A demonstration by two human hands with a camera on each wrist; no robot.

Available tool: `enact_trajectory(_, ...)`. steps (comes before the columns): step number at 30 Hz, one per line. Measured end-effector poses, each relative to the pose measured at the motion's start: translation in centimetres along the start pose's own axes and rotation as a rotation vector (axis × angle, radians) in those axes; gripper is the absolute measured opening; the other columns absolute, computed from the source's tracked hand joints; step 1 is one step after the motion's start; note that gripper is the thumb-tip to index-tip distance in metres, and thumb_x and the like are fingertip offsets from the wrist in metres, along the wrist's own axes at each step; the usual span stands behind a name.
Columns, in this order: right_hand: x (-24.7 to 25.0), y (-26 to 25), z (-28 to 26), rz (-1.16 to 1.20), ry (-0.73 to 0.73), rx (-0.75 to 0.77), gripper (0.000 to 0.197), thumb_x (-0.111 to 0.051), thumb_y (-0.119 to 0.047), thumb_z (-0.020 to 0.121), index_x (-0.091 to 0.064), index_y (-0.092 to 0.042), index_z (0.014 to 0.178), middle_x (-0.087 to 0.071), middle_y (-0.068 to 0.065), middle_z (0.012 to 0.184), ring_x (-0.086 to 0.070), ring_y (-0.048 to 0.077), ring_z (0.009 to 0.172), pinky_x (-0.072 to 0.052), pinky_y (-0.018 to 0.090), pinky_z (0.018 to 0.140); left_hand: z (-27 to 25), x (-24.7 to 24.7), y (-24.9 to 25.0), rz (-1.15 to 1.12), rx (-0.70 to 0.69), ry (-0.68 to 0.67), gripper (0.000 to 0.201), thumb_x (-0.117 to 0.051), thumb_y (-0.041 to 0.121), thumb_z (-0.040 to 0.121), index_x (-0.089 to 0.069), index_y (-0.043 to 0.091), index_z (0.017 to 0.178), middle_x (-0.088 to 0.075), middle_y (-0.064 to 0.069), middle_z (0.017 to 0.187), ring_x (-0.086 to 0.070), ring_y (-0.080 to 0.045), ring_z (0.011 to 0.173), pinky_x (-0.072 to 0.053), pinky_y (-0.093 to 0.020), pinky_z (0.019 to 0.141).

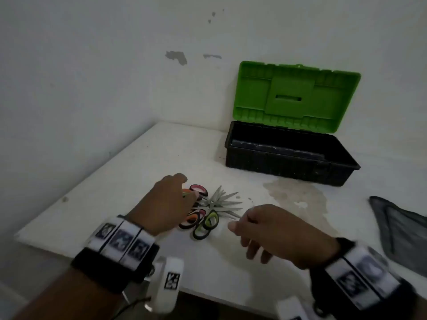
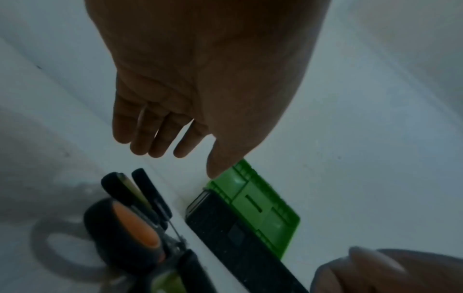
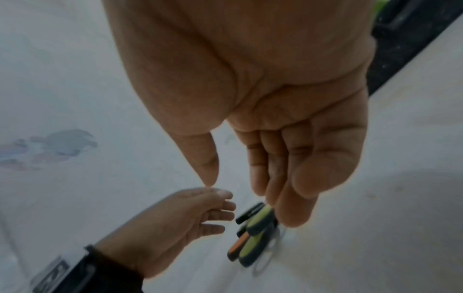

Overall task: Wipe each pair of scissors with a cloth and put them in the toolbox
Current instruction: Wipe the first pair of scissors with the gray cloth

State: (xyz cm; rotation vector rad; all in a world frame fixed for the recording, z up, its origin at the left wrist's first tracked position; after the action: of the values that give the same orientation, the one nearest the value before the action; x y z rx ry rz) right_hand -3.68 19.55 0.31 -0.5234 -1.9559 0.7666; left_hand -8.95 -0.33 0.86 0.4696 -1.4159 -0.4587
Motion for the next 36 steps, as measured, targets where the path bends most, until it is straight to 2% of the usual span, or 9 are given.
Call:
enact_trajectory(4,-1.3,1.0,3.8,0.125,0.005,-0.154,0.043,-0.061,-0.044,0.093,-0.068,-0.001,0.098,-0.074,0.01,0.086,-0.07,0.02,0.061,-0.057,0.027,0.054,2.5,-1.9,-0.4,0.153,0.067,-0.151,0.037,-0.052,0.029,0.095,-0.055,0.006,0.123,-0.06,-0.013,0.124,-0.056,-0.026,0.112,-0.045,-0.034,0.092)
enact_trajectory(10,-2.8,1.3,6.5,0.306,-0.003,-0.181,0.038,-0.06,-0.026,0.097,-0.066,0.011,0.1,-0.07,0.011,0.066,-0.064,0.018,0.043,-0.052,0.023,0.045,3.4,-2.3,0.3,0.256,-0.037,-0.172,0.03,-0.061,0.028,0.09,-0.071,0.001,0.092,-0.07,-0.017,0.095,-0.065,-0.027,0.088,-0.051,-0.037,0.077)
enact_trajectory(14,-2.8,1.3,6.9,0.386,0.013,-0.155,0.032,-0.059,-0.018,0.098,-0.067,0.012,0.098,-0.069,0.012,0.065,-0.062,0.016,0.042,-0.052,0.026,0.046,3.0,-1.2,0.8,0.138,-0.057,-0.149,0.022,-0.064,0.03,0.09,-0.071,0.009,0.088,-0.068,-0.004,0.087,-0.06,-0.016,0.082,-0.046,-0.029,0.071)
enact_trajectory(19,-0.6,1.1,5.6,0.568,0.105,-0.008,0.02,-0.062,-0.017,0.095,-0.068,-0.003,0.083,-0.067,0.008,0.07,-0.062,0.015,0.052,-0.046,0.025,0.046,2.0,0.8,1.7,-0.134,-0.042,-0.128,0.015,-0.062,0.037,0.091,-0.068,0.024,0.091,-0.067,0.01,0.09,-0.061,-0.007,0.084,-0.045,-0.024,0.069)
enact_trajectory(21,1.0,1.1,4.5,0.638,0.161,0.071,0.018,-0.061,-0.018,0.096,-0.068,-0.004,0.086,-0.069,0.008,0.074,-0.062,0.017,0.057,-0.047,0.027,0.049,1.4,1.0,2.6,-0.27,-0.03,-0.146,0.013,-0.062,0.038,0.091,-0.066,0.025,0.09,-0.069,0.006,0.088,-0.063,-0.01,0.08,-0.048,-0.026,0.07)
enact_trajectory(24,4.0,1.4,2.2,0.701,0.237,0.171,0.016,-0.061,-0.014,0.096,-0.068,-0.002,0.087,-0.069,0.01,0.075,-0.061,0.019,0.057,-0.049,0.028,0.05,0.3,0.0,5.6,-0.486,-0.022,-0.24,0.011,-0.057,0.024,0.096,-0.063,0.015,0.095,-0.074,-0.005,0.087,-0.068,-0.02,0.073,-0.056,-0.033,0.069)
enact_trajectory(26,5.6,2.0,0.4,0.701,0.269,0.206,0.016,-0.061,-0.013,0.095,-0.067,-0.001,0.087,-0.068,0.011,0.073,-0.06,0.018,0.055,-0.051,0.027,0.051,-0.4,-1.2,8.0,-0.612,-0.02,-0.3,0.011,-0.053,0.017,0.098,-0.06,0.009,0.098,-0.073,-0.006,0.08,-0.065,-0.018,0.064,-0.052,-0.031,0.064)
enact_trajectory(31,9.3,5.2,-3.3,0.659,0.319,0.227,0.014,-0.064,-0.016,0.094,-0.069,-0.006,0.085,-0.071,0.013,0.077,-0.062,0.023,0.058,-0.052,0.032,0.054,-1.1,-5.2,13.7,-0.625,-0.087,-0.327,0.026,-0.067,0.043,0.085,-0.064,0.017,0.086,-0.053,0.007,0.059,-0.047,-0.011,0.057,-0.042,-0.03,0.058)
enact_trajectory(36,13.6,11.1,-6.4,0.52,0.426,0.099,0.021,-0.067,-0.028,0.091,-0.069,-0.008,0.084,-0.072,0.009,0.077,-0.067,0.025,0.059,-0.051,0.034,0.054,-1.1,-9.6,17.6,-0.61,-0.104,-0.231,0.029,-0.07,0.041,0.083,-0.058,0.017,0.07,-0.047,0.009,0.051,-0.042,-0.006,0.048,-0.04,-0.029,0.053)
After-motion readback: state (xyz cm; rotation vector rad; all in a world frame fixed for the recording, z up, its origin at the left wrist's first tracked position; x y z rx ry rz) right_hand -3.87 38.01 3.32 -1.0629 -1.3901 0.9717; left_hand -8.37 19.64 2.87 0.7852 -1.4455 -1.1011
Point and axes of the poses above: each hand's wrist, its own z-axis towards the middle knuckle, its own x-axis out of the back of the hand, y = z × x, the point moved 9 cm from there along z, towards the middle knuckle
